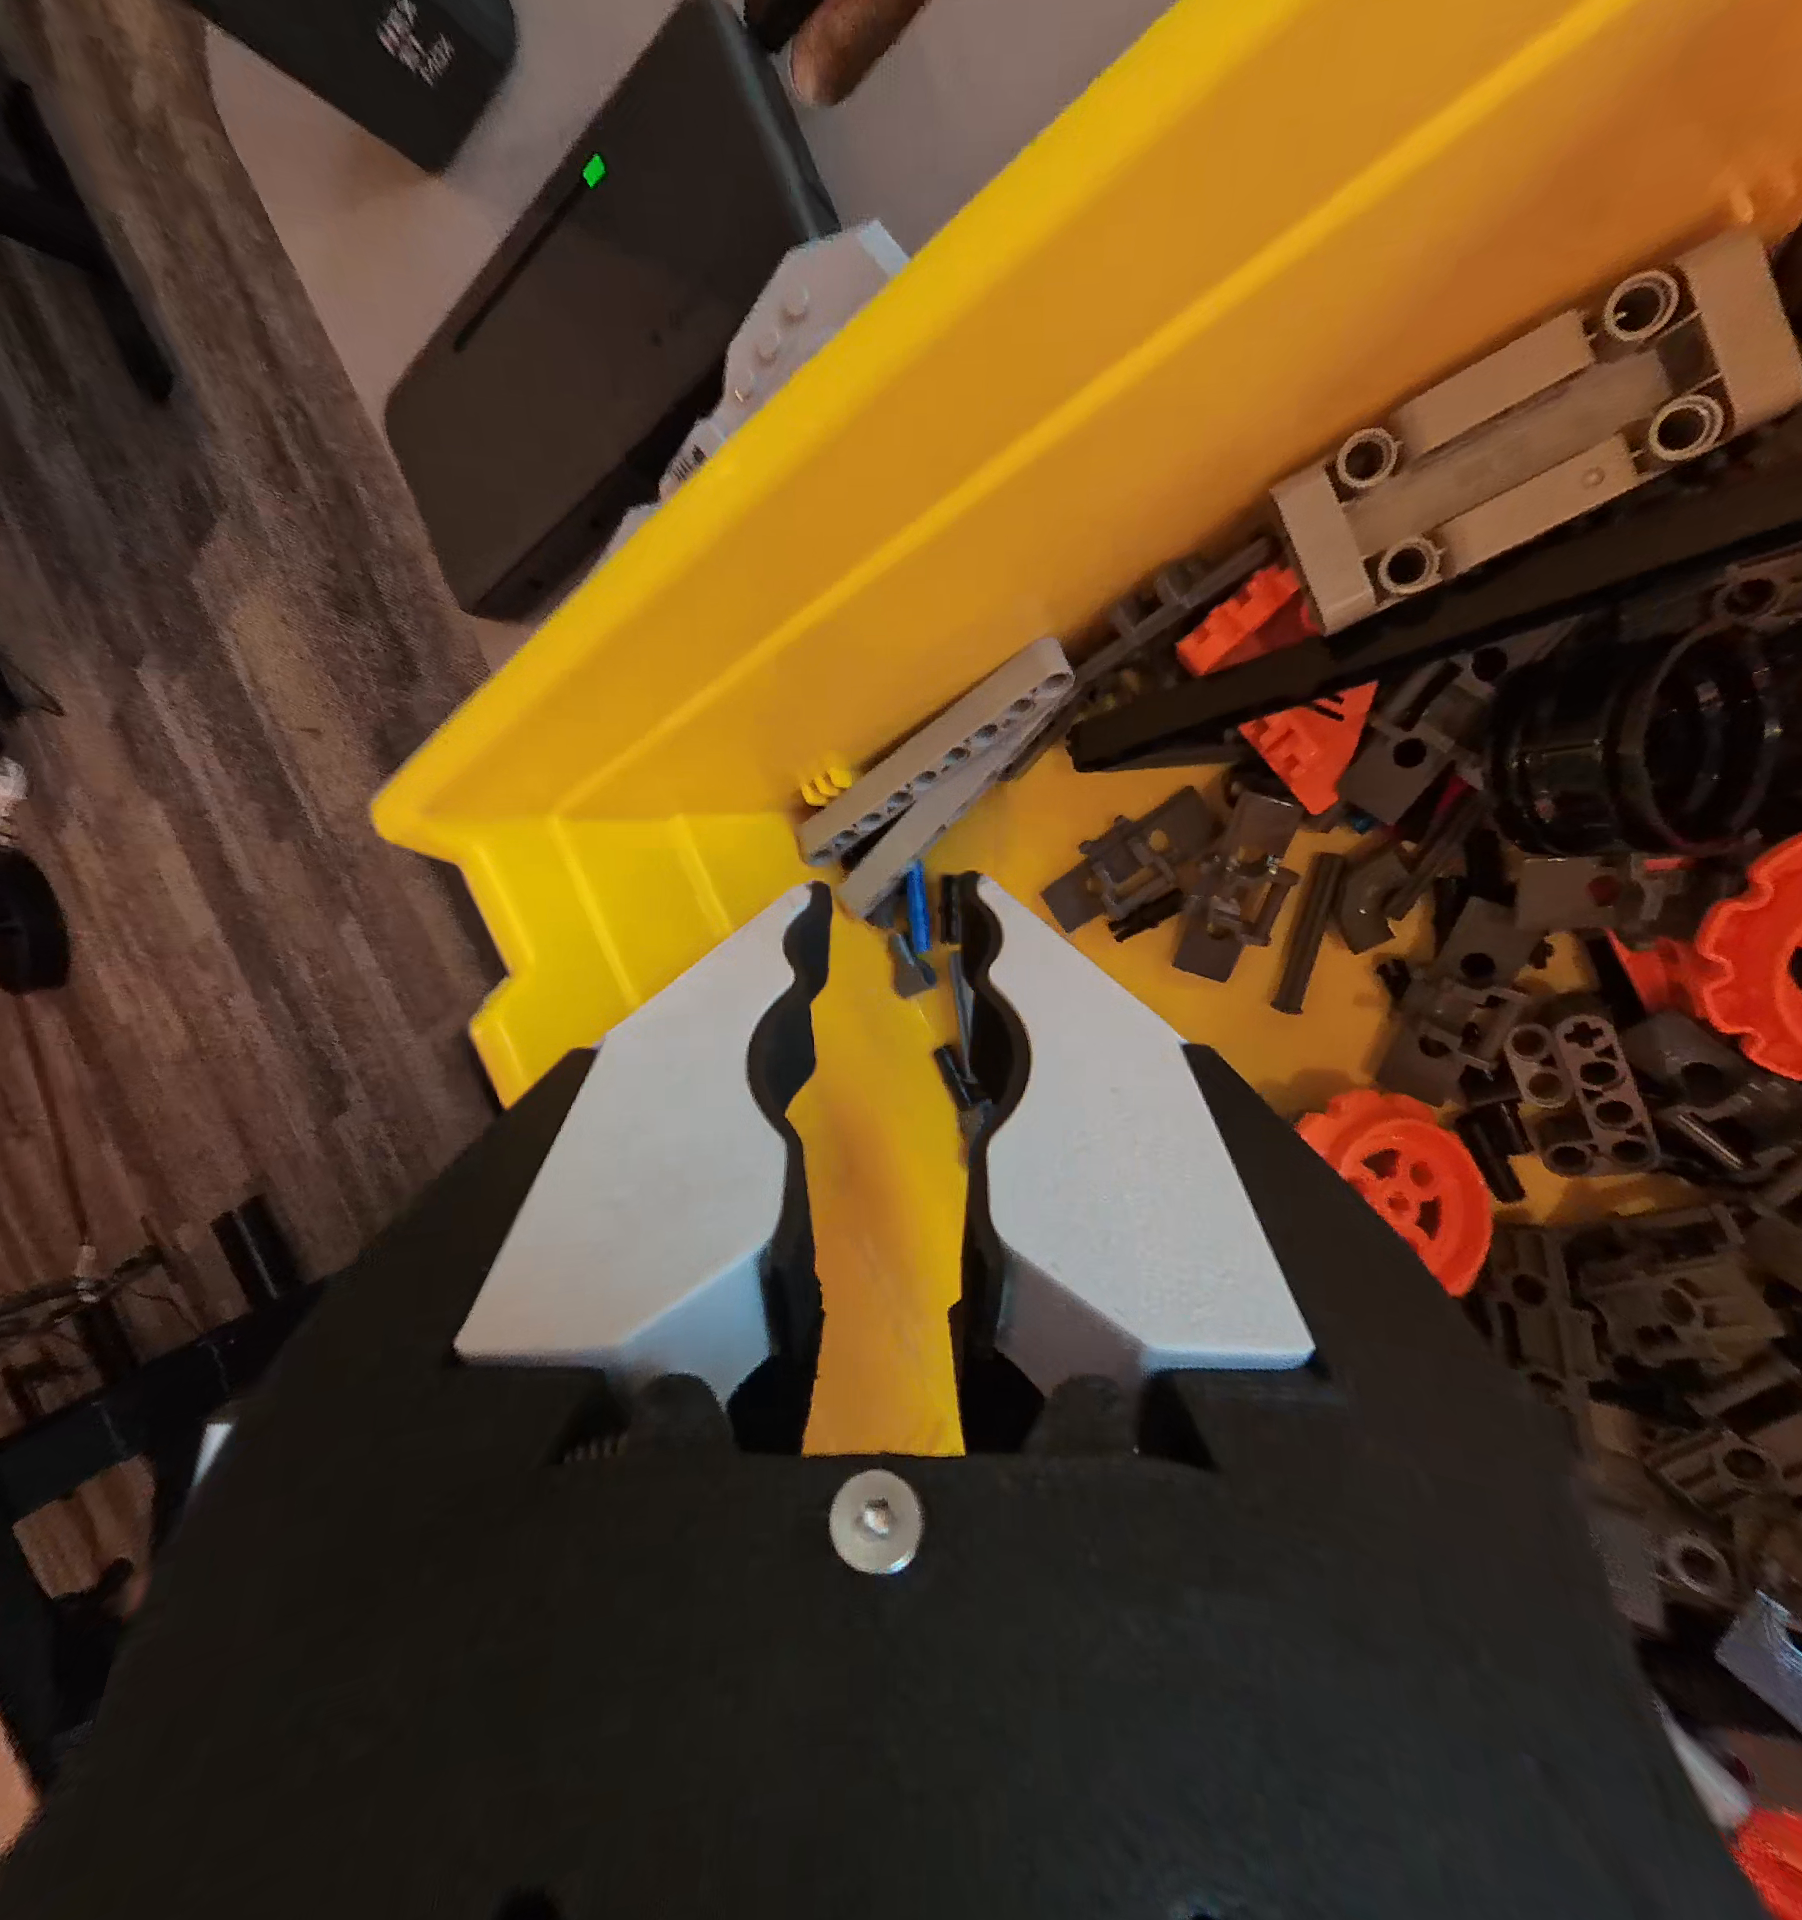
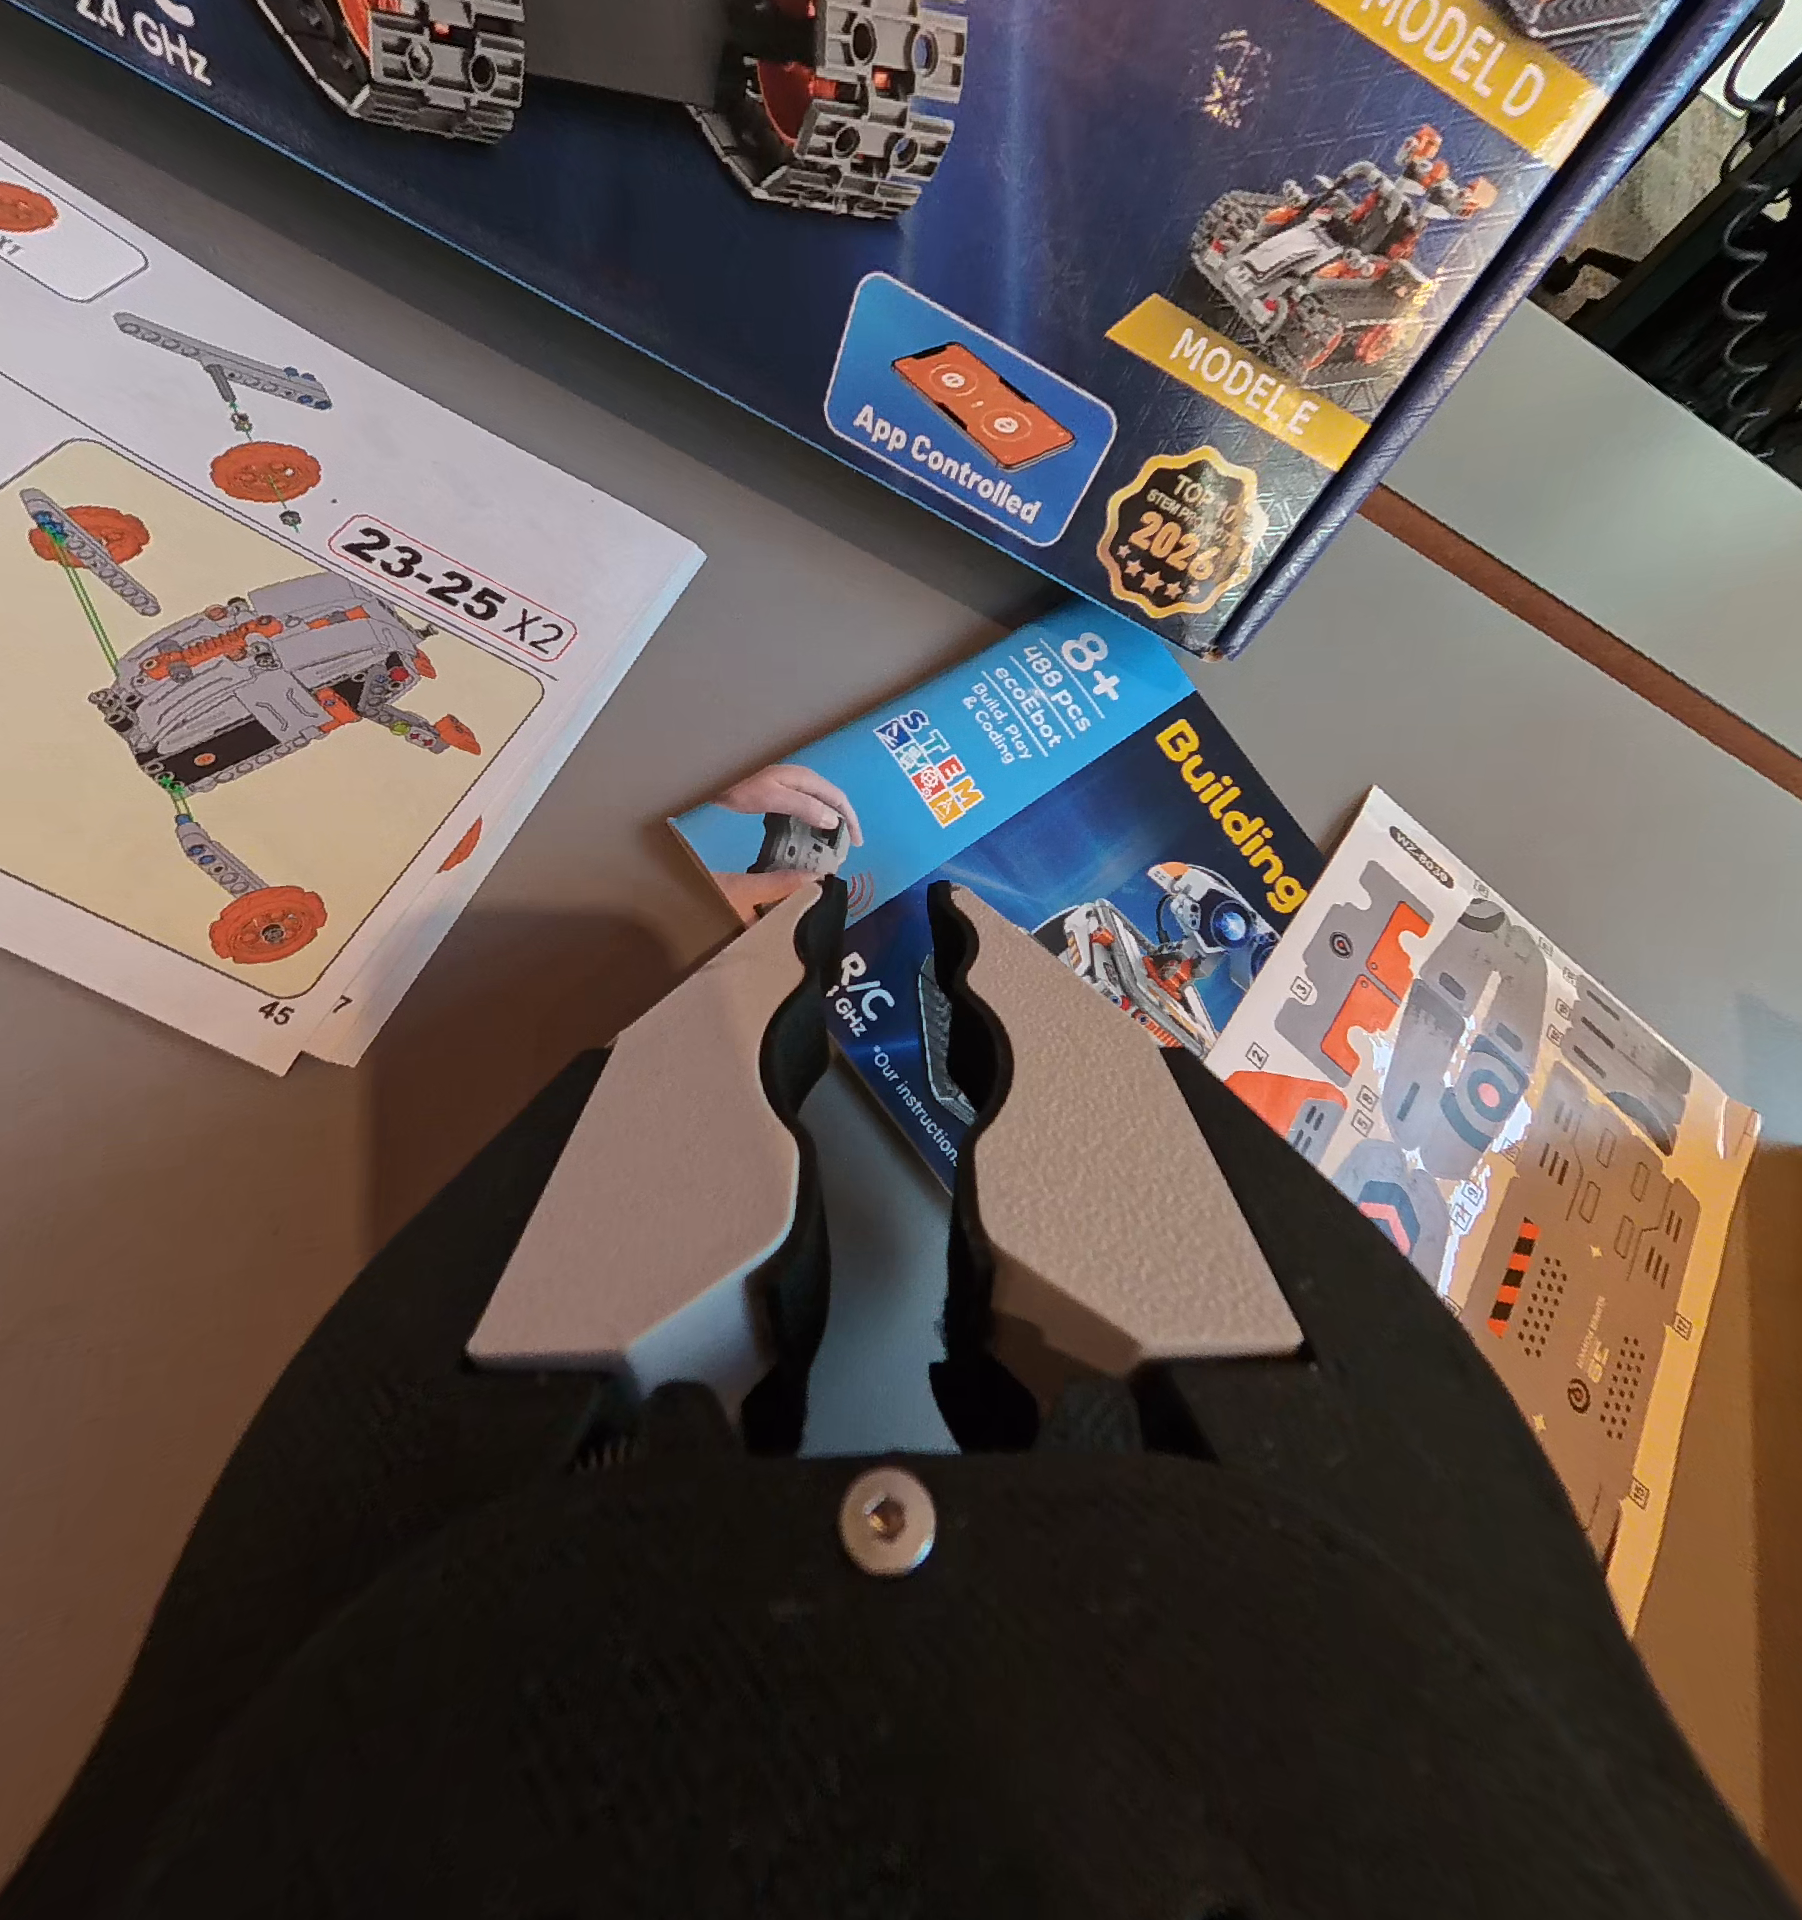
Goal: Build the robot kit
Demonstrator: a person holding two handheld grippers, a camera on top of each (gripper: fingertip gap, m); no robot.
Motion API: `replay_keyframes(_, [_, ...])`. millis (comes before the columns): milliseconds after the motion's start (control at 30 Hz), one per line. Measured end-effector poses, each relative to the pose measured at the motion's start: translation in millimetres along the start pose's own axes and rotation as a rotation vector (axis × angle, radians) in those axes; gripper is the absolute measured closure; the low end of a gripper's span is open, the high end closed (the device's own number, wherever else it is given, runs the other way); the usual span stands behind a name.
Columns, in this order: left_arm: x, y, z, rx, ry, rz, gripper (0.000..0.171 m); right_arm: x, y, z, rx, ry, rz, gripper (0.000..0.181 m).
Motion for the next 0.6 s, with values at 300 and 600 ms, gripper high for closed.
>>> replay_keyframes(300, [-5, 9, -5, 0.060, 0.092, 0.075, 0.137, 0, 0, 0, 0.002, 0.002, 0.000, 0.166])
replay_keyframes(600, [-48, 11, -19, 0.150, 0.121, 0.204, 0.148, -1, 0, -1, -0.004, -0.003, 0.000, 0.166])
Point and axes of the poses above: each gripper's, where its closed fingertips meet, x out along the fingers, y out of its top, z = x × y across the jaws, the point moved 1 cm from there along -x, back along the fingers, and after that the axes turned 2 degrees about -z, right-handed, at the moved point
